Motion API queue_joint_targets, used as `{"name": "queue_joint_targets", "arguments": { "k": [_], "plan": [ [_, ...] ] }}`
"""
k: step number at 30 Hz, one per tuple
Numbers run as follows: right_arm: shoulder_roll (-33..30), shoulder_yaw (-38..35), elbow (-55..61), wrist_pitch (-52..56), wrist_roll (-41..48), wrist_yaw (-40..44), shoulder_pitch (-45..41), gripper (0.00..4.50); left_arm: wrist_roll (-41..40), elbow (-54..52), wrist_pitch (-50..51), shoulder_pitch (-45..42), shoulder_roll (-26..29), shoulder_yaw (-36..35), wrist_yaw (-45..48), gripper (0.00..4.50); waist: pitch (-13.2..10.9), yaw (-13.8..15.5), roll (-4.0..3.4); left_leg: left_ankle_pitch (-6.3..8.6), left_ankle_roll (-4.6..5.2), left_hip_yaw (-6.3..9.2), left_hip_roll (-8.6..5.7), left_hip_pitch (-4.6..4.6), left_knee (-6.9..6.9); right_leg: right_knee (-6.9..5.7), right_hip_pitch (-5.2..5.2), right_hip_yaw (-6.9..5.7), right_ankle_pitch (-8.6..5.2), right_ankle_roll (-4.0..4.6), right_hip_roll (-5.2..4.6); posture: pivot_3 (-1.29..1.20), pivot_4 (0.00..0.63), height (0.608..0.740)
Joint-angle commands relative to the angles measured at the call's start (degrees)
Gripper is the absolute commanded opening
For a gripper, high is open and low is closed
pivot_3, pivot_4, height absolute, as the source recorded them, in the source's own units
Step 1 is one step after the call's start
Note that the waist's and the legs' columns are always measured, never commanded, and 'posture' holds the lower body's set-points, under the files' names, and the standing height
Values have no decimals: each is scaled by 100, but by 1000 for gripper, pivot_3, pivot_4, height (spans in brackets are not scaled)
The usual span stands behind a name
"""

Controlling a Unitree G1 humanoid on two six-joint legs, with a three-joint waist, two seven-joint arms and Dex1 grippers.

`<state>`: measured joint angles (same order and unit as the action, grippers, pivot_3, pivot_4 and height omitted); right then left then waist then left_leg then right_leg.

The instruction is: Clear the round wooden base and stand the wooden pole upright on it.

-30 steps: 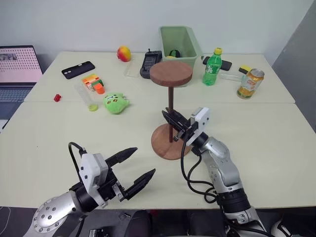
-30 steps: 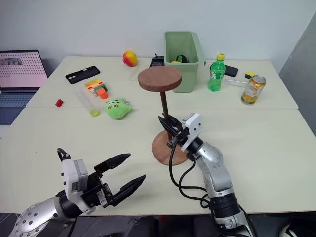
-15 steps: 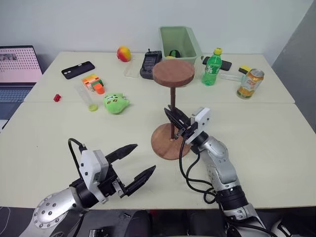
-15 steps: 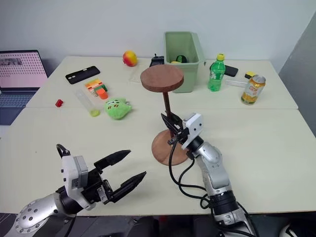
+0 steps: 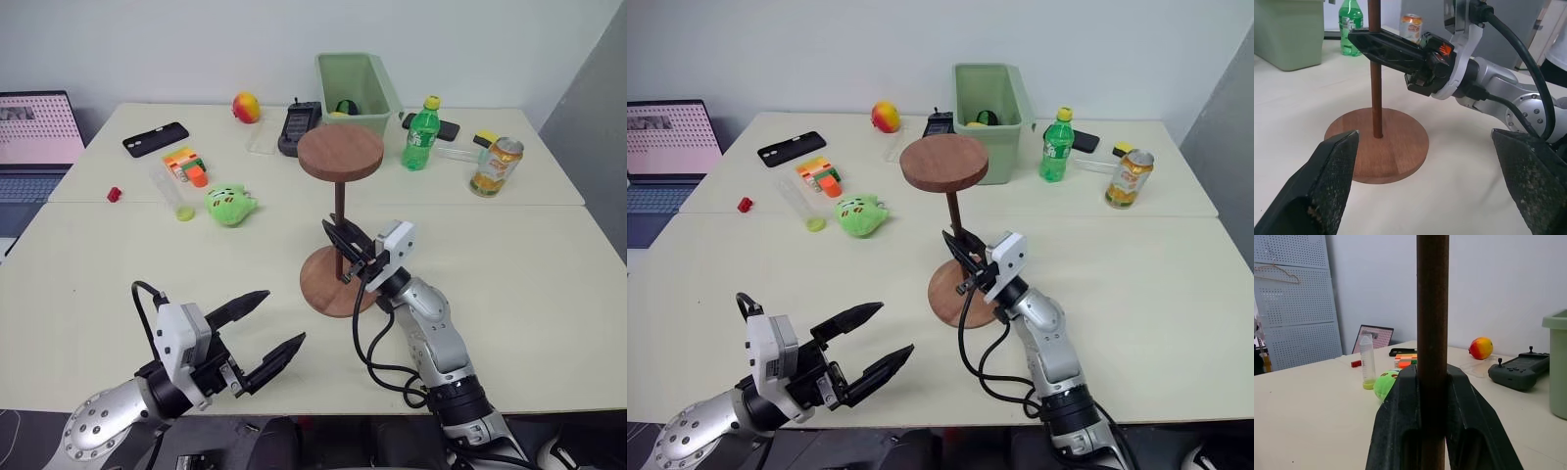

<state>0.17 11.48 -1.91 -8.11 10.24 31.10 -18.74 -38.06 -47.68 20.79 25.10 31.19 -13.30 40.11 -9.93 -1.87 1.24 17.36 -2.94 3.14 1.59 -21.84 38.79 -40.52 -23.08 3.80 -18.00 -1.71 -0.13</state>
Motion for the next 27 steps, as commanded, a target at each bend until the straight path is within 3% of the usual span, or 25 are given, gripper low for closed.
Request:
{"name": "queue_joint_targets", "arguments": {
  "k": [1,13,20,27],
  "plan": [
    [-62,29,-20,66,-31,-20,99,251,-53,-90,-132,-18,23,-17,17,4500,0,0,0,0,0,0,0,0,0,0,0,1,0,0,0,0,150,740],
    [-343,140,-494,-335,-403,-43,142,251,-110,-217,-51,-45,81,-66,-98,4500,40,5,0,0,0,3,0,5,-1,5,8,1,0,0,0,0,150,740],
    [-408,133,-555,-236,-326,-58,146,251,-102,-189,-75,-79,96,-46,-96,4500,48,16,2,1,2,5,-9,148,-65,89,173,-9,-6,8,10,0,150,740],
    [-213,246,-356,-117,-252,-156,368,251,-126,-202,-69,-84,117,-83,-85,4500,63,10,0,2,2,17,0,151,-85,114,176,-3,-6,8,9,0,150,740]
  ]
}}
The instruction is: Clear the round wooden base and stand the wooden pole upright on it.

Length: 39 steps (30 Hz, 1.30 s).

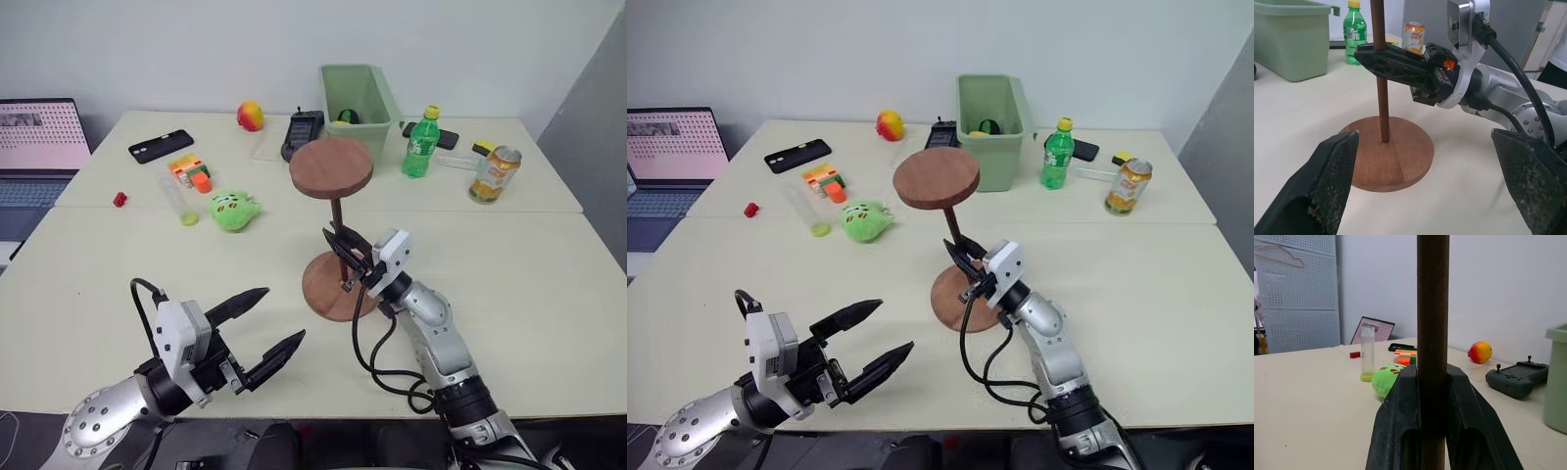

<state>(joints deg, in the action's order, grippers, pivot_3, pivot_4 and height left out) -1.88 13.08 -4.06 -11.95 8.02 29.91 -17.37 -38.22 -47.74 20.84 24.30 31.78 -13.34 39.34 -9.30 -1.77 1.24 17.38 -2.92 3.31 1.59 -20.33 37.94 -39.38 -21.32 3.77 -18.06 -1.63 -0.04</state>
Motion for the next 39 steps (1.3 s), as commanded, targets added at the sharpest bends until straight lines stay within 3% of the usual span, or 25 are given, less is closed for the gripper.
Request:
{"name": "queue_joint_targets", "arguments": {
  "k": [1,27,34,39],
  "plan": [
    [10,99,-112,280,-34,-46,250,251,-114,-201,-72,-1,62,-82,-7,4500,0,0,0,0,0,1,0,0,0,1,0,0,0,0,-2,0,150,740],
    [217,92,-585,-90,-165,-167,85,251,-297,-326,4,-1,207,-133,-193,4500,1,-15,-2,1,-1,1,6,0,-6,9,-1,2,0,0,-2,0,150,740],
    [-79,220,-984,-439,-430,-46,407,251,-364,-374,48,-12,271,-164,-262,4500,6,-13,-7,1,-1,1,6,0,-8,18,2,2,0,0,-3,0,150,740],
    [-127,205,-1237,-105,-433,-138,309,251,-412,-377,106,-80,308,-171,-321,4500,41,-10,-18,1,-1,1,6,1,-12,31,8,1,0,1,-3,0,150,740]
  ]
}}
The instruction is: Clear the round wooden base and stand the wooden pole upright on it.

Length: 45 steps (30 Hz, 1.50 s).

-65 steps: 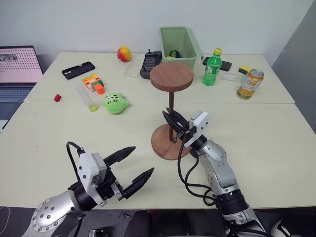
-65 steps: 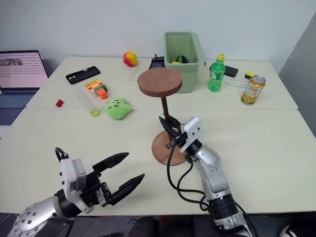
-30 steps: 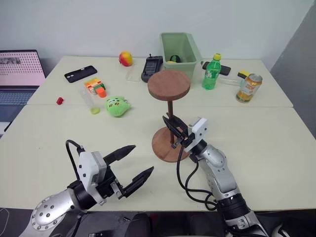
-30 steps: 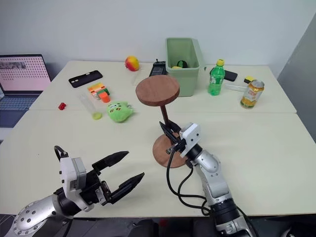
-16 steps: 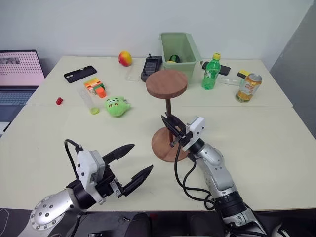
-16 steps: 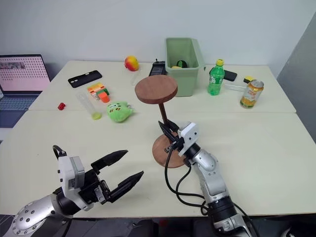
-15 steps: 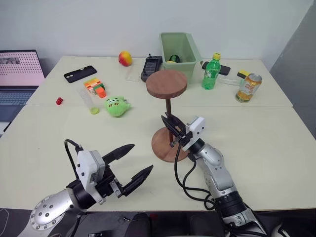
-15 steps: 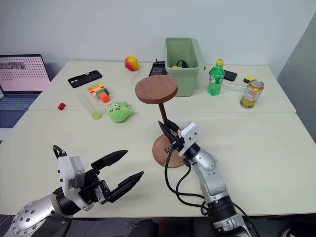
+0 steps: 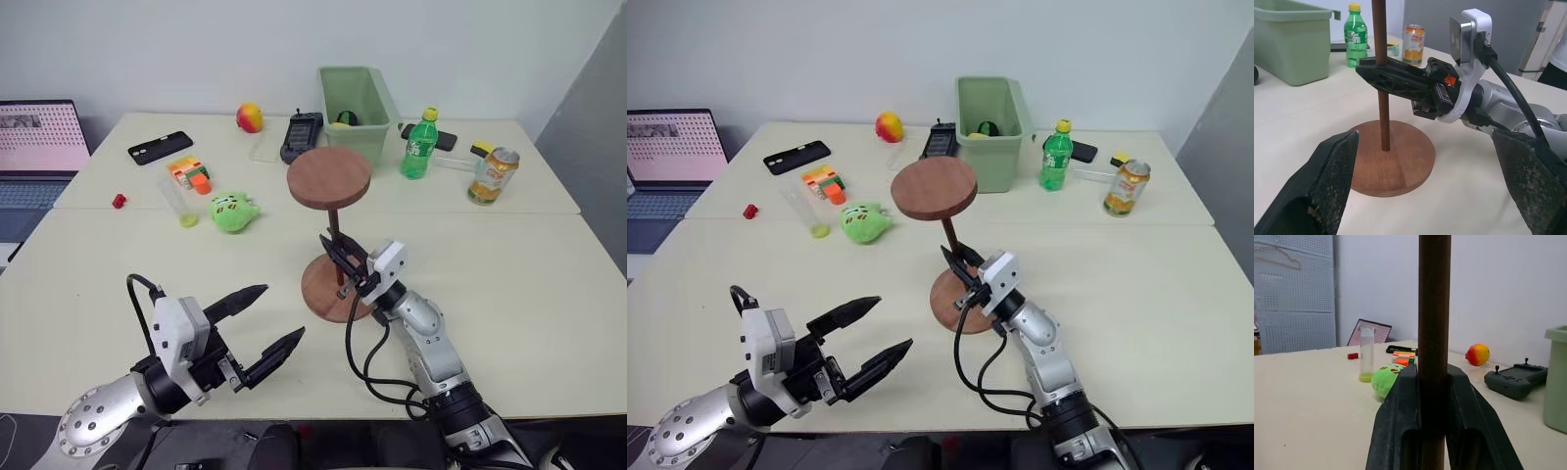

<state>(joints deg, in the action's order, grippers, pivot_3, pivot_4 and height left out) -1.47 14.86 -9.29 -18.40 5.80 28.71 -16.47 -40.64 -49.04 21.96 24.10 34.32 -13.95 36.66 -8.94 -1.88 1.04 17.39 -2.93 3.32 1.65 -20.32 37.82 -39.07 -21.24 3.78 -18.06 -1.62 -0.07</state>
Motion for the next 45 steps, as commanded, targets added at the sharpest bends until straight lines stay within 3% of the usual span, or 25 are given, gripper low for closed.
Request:
{"name": "queue_joint_targets", "arguments": {
  "k": [1,7,15,22,32,43,45],
  "plan": [
    [-171,50,-723,632,-189,26,204,251,-170,-243,-1,-66,56,-112,-59,4500,6,1,4,0,0,1,0,5,0,0,6,-1,0,0,0,0,150,740],
    [-244,15,-804,1196,-60,44,413,251,-182,-242,-11,-77,56,-83,-127,4500,45,2,10,4,2,-1,0,51,-5,9,47,4,-7,9,0,0,150,740],
    [-398,54,-685,1049,-125,94,394,251,-122,-217,-104,-1,2,-36,-105,4500,56,18,8,32,-9,3,0,140,-10,19,113,1,-86,38,-13,0,150,740],
    [-614,38,55,1361,-119,115,280,251,-67,-162,-169,-2,-22,-28,-60,4500,46,22,6,39,-15,4,-1,138,-11,19,113,2,-81,40,-17,0,150,740],
    [-1087,-34,1584,3073,158,123,142,251,-1,-73,-167,-225,-22,96,-64,4500,-21,44,-18,49,-22,10,-6,112,-11,33,102,-3,-71,12,-26,0,150,740],
    [-1362,-16,2831,4902,523,55,-203,251,13,-36,-72,-502,-17,210,-137,4500,-26,41,-25,48,-24,34,-10,-35,-7,26,-9,-27,-61,4,-30,0,150,740],
    [-1403,-66,2953,5054,583,69,-198,953,9,-38,-55,-545,-22,239,-162,4500,-26,40,-25,48,-24,38,-10,-42,-7,26,-13,-33,-61,4,-31,0,150,740]
  ]
}}
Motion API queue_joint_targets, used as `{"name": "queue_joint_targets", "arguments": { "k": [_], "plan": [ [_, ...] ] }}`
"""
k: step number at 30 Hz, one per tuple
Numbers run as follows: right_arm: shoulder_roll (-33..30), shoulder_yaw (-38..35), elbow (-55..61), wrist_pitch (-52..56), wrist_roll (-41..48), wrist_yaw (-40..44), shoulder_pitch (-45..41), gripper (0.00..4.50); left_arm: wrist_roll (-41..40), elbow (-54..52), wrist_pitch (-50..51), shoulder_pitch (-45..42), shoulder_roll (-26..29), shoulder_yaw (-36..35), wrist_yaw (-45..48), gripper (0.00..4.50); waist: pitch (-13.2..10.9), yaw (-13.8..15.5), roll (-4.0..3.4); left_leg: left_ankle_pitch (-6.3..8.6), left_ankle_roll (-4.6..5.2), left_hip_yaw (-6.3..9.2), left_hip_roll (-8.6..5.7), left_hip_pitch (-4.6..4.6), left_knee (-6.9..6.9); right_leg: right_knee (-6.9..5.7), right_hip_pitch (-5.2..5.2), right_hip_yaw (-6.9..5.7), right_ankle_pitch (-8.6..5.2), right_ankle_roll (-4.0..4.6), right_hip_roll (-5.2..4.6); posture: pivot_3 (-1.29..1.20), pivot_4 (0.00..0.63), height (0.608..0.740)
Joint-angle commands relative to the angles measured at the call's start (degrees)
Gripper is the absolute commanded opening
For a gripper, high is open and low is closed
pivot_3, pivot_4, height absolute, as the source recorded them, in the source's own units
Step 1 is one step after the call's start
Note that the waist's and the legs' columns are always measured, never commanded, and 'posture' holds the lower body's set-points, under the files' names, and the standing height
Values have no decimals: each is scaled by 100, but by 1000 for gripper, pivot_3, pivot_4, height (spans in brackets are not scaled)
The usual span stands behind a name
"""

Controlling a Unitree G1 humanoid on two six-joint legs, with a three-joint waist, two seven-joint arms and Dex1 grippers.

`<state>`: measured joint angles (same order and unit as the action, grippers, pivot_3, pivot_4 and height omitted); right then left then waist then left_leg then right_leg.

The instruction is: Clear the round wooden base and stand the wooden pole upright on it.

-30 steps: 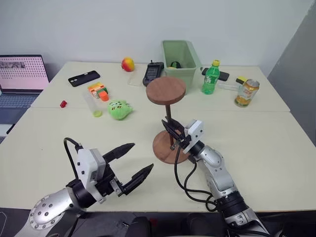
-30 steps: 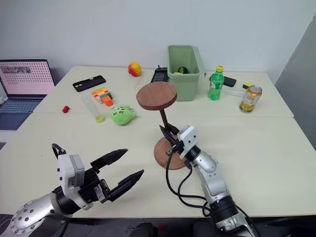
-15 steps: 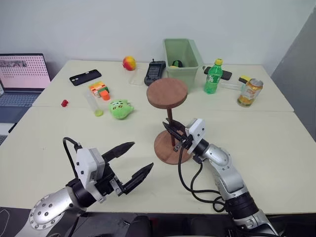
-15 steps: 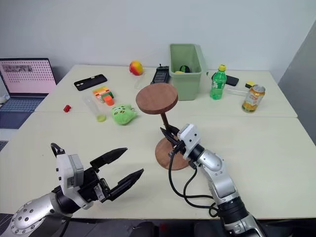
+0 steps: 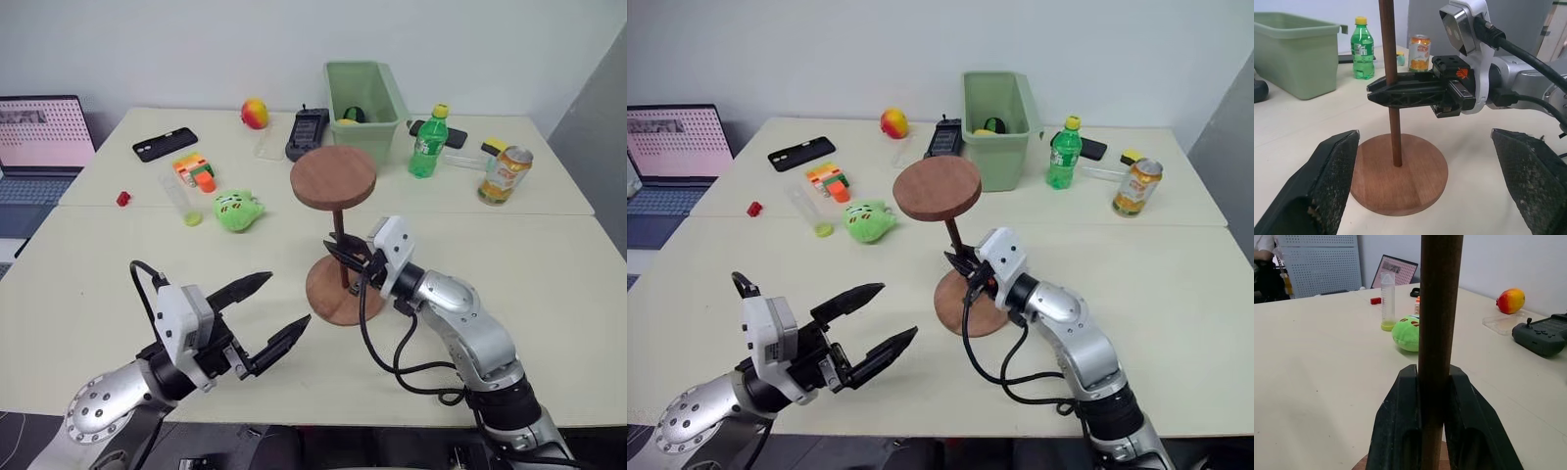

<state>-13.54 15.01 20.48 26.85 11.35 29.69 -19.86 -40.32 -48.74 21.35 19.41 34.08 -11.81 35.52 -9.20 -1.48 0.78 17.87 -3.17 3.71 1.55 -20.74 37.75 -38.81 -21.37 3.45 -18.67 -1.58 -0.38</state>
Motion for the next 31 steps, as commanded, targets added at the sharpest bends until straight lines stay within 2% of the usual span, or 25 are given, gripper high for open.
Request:
{"name": "queue_joint_targets", "arguments": {
  "k": [1,9,11,16,20,23,28,31],
  "plan": [
    [-213,-95,28,573,51,-18,144,992,-25,-66,9,-87,0,34,-56,4500,-4,0,6,0,0,4,-2,-3,0,0,-1,-4,0,0,-2,0,150,740],
    [-299,-185,167,760,208,103,65,2957,1,-51,7,-71,-36,62,-19,4500,-80,-57,-2,0,-1,7,2,-22,-5,-10,-30,-9,1,2,4,0,150,740],
    [-328,-205,173,769,264,151,28,3255,10,-27,-11,-57,-42,59,10,4500,-90,-45,1,0,-1,10,2,-27,-6,-10,-33,-12,1,2,4,0,150,740],
    [-604,-272,424,982,634,567,106,4385,10,88,-50,-66,-37,2,105,4500,-105,-39,13,0,-2,9,1,-27,-5,-10,-31,-12,1,2,3,0,150,740],
    [-1297,-540,916,1307,1099,1096,377,4458,-284,278,66,-137,168,-235,370,4500,-120,-11,16,0,-1,14,-1,-32,-3,-9,-32,-19,1,2,2,0,150,740],
    [-1945,-1051,1066,1462,1432,1471,486,4458,-508,846,484,-636,742,-489,670,4500,-134,-7,13,0,-1,26,-1,-37,2,-12,-31,-34,1,2,0,0,150,740],
    [-2798,-1908,835,1470,1919,2078,470,4458,-4,2047,891,-1830,1926,-304,1243,4500,-161,-18,7,-1,1,52,-2,-32,12,-17,-12,-89,5,9,14,0,150,740],
    [-2945,-2178,764,1552,2005,1946,508,4458,174,2619,828,-2386,2155,-132,1601,4500,-164,-19,5,-1,1,50,-7,-36,8,-13,-17,-96,4,11,30,0,150,740]
  ]
}}
